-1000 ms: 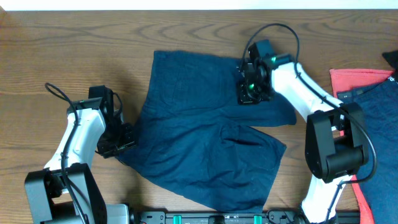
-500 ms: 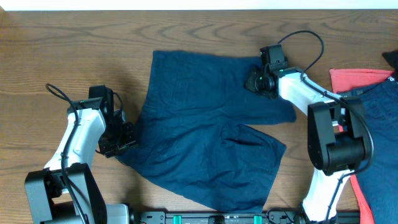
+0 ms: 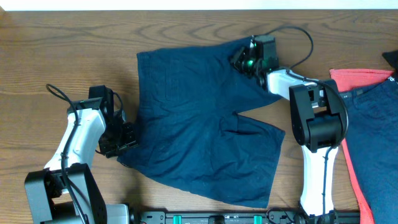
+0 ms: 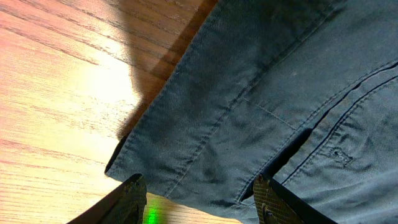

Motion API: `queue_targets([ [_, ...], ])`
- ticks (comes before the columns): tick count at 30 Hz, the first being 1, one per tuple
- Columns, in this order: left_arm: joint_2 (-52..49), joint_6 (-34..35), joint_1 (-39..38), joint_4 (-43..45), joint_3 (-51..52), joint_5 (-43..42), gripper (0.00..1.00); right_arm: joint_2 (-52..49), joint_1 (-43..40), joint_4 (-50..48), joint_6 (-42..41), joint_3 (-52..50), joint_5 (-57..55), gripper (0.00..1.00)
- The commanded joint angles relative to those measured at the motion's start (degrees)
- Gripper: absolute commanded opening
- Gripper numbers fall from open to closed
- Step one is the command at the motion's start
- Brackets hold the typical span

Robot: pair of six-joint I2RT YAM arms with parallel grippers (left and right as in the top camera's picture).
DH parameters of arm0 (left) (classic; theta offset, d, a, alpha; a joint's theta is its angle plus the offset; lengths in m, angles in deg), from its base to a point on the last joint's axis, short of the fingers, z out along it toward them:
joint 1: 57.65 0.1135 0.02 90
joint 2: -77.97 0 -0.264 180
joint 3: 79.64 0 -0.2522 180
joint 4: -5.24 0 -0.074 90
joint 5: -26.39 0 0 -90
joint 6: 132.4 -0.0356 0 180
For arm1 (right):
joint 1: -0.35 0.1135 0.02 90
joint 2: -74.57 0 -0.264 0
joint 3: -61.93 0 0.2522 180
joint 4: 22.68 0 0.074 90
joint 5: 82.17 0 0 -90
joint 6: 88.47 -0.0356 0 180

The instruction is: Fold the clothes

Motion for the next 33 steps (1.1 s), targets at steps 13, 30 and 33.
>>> queue_targets([
  [13, -0.3, -0.3, 0.2, 0.3, 0.7, 7.3, 0.63, 20.0, -9.0, 44.3, 30.4, 19.8, 5.7, 0.09],
  [30, -3.6, 5.5, 0.2, 9.1, 7.2, 4.3, 0.38, 39.6, -10.0, 89.2, 33.8, 18.4, -12.1, 0.34],
  [33, -4.0, 5.4, 0.2, 8.8, 7.2, 1.0, 0.11, 39.6, -10.0, 90.8, 33.9, 14.6, -13.6, 0.35],
])
